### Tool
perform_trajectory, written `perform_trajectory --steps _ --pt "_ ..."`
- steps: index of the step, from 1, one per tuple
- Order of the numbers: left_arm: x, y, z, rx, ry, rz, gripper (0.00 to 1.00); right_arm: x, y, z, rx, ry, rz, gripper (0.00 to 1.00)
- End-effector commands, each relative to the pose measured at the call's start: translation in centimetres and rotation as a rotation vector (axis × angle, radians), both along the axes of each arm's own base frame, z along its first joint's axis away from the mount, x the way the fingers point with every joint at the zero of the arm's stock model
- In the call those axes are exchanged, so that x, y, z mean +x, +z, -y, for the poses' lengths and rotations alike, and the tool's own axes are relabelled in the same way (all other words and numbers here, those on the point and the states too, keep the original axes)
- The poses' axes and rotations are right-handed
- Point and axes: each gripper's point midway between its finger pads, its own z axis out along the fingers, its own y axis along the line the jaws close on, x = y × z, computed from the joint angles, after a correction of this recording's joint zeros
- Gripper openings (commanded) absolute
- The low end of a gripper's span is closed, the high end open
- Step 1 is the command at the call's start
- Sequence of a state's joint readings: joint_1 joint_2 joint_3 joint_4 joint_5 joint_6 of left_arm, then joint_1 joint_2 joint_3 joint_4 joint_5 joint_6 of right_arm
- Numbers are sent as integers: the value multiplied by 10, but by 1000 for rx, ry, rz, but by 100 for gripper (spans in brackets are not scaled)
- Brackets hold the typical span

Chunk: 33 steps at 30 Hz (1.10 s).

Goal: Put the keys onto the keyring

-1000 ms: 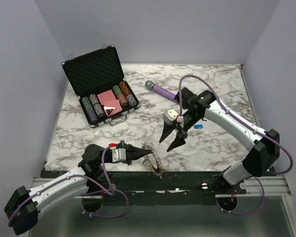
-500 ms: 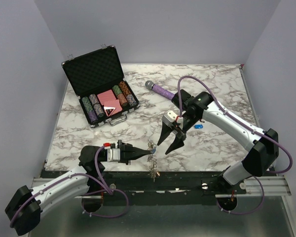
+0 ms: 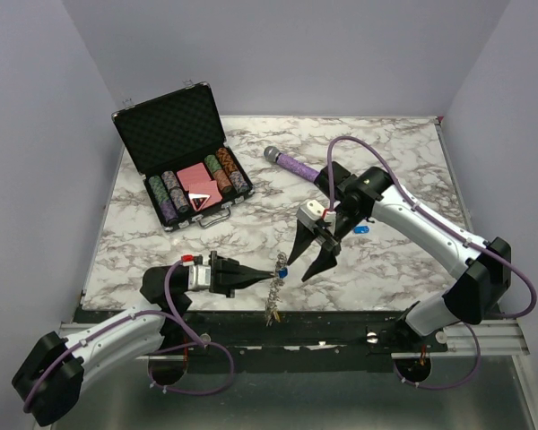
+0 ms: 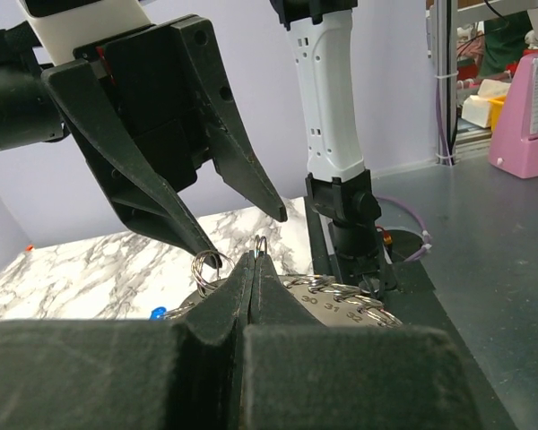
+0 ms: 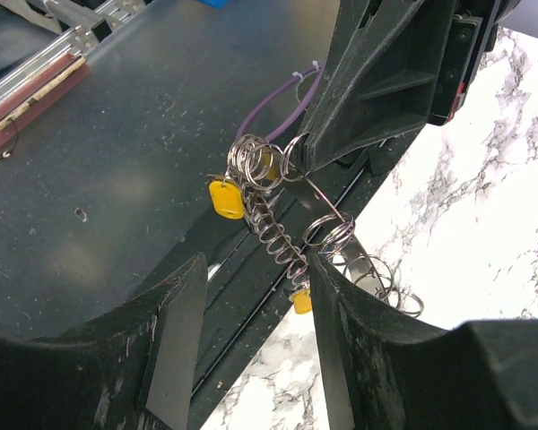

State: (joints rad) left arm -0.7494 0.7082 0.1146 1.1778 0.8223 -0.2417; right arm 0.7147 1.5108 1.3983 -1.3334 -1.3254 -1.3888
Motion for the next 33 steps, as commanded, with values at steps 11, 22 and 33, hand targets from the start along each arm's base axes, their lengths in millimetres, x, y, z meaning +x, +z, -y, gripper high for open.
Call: perform_trajectory --steps 11,22,33 --pt "11 4 0 50 54 -39 0 3 5 25 -133 -83 8 60" --pt "24 8 -3 197 144 -122 0 102 -10 79 -207 -602 -108 62" --pt "18 14 -15 263 173 -48 0 165 -35 142 -208 -934 -265 68"
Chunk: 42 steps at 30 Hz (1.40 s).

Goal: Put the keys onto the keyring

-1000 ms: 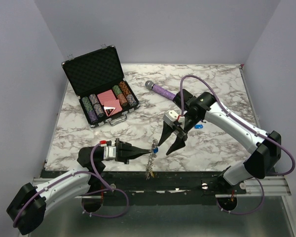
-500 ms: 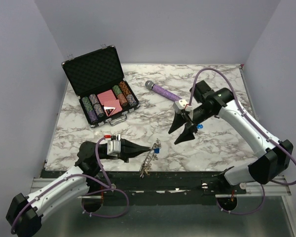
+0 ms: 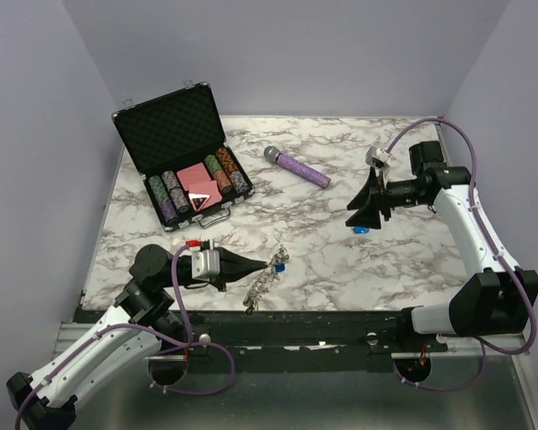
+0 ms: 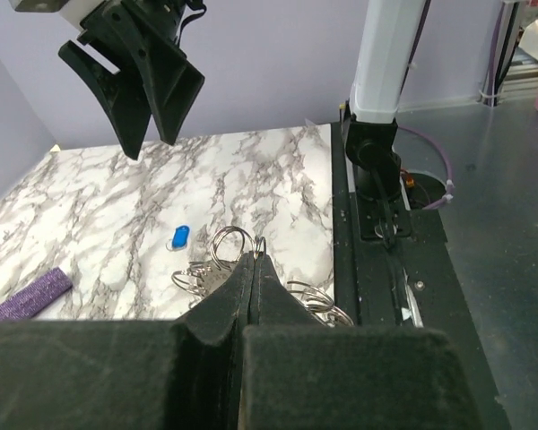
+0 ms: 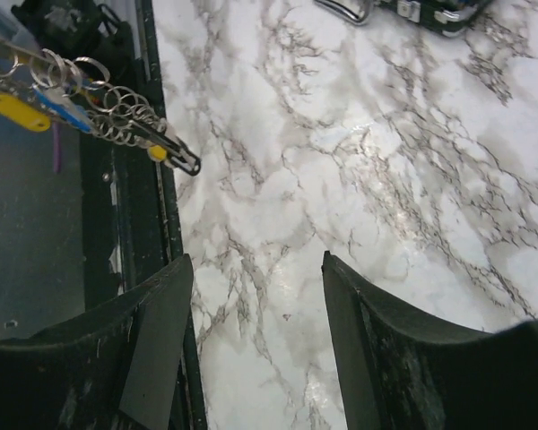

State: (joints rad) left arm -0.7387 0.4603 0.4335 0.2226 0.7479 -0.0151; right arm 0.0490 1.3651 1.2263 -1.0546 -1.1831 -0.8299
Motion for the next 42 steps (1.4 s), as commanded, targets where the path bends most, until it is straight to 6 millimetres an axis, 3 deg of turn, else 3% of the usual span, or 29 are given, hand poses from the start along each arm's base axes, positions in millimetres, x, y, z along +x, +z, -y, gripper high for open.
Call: perform_trajectory --steps 1,7,15,24,32,42 --pt "3 -3 -5 28 31 41 0 19 -18 14 -26 -93 -32 68" --pt "1 -5 -9 62 37 37 0 34 -56 30 -154 -215 -51 69" --pt "2 -7 -12 85 51 52 0 62 -126 70 -350 -394 -131 64" --pt "4 -8 -11 90 56 52 0 97 -147 84 -379 -523 -37 60" --pt "4 -13 -11 108 55 36 0 96 -163 78 -374 -474 -149 51" --pt "4 -13 -12 109 56 37 0 94 -179 79 -446 -429 -217 46"
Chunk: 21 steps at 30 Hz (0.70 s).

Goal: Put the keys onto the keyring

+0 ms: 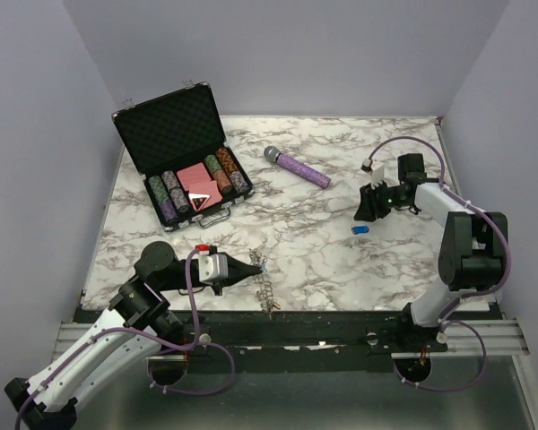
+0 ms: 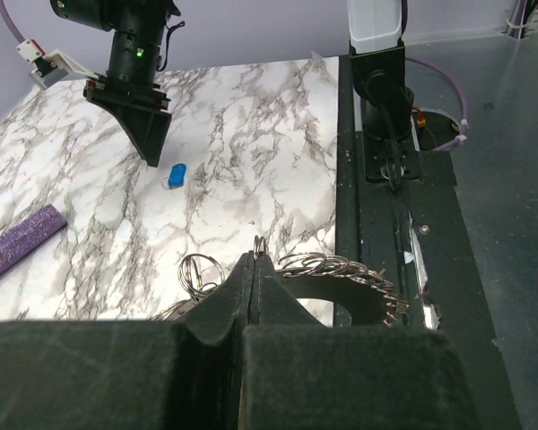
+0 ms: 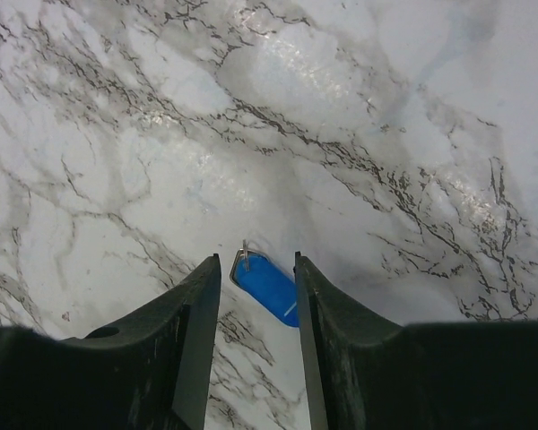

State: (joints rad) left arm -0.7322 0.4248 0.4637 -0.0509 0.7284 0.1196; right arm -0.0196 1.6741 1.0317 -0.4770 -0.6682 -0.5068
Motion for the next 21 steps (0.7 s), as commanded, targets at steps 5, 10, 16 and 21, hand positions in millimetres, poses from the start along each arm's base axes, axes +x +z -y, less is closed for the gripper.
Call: perform_trajectory --steps 5,10,16,21 --pt "3 22 -2 -38 19 60 0 -6 -13 -2 -100 42 -57 47" --pt "5 22 -3 -36 25 62 0 -5 -17 -5 -155 58 -70 47" --pt "5 21 -3 -32 27 59 0 -3 -19 -5 -207 68 -84 47" --pt "6 21 -3 -31 28 57 0 -6 -23 -5 -240 81 -110 47"
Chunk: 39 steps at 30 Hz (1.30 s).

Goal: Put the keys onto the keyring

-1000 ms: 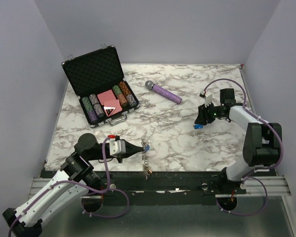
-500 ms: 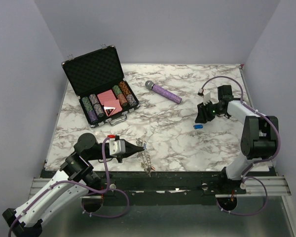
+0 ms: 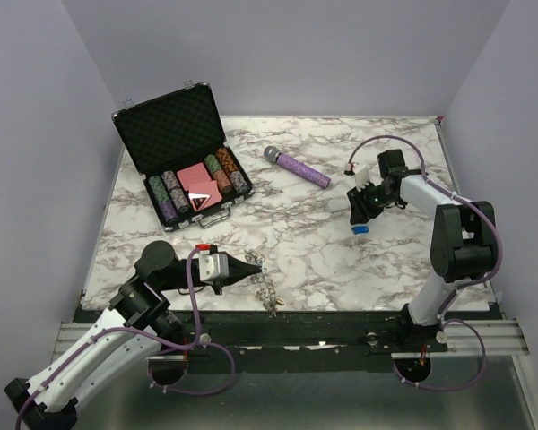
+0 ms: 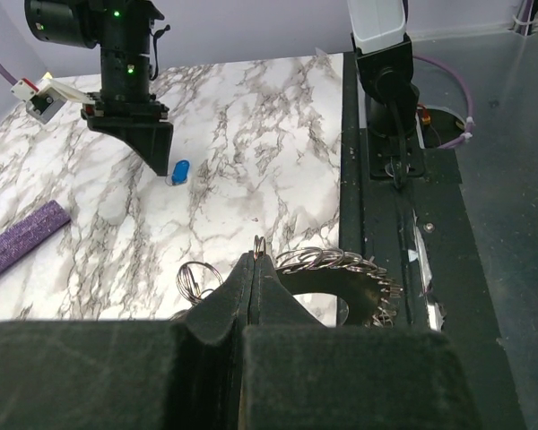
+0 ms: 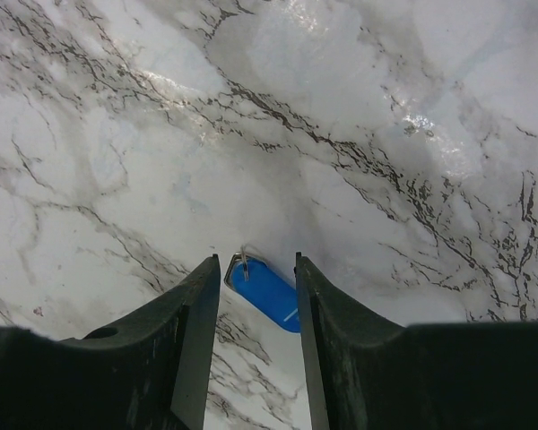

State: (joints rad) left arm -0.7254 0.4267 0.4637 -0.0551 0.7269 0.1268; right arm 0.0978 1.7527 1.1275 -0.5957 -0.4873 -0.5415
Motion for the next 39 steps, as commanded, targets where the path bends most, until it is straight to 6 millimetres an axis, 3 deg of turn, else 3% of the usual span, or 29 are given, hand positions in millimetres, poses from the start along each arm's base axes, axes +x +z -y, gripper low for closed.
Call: perform_trajectory --steps 1,39 --pt "4 21 -2 -32 21 50 0 -2 -5 5 -61 12 -36 47" --pt "6 20 -3 -28 29 49 0 -11 -18 -1 -90 50 -104 30"
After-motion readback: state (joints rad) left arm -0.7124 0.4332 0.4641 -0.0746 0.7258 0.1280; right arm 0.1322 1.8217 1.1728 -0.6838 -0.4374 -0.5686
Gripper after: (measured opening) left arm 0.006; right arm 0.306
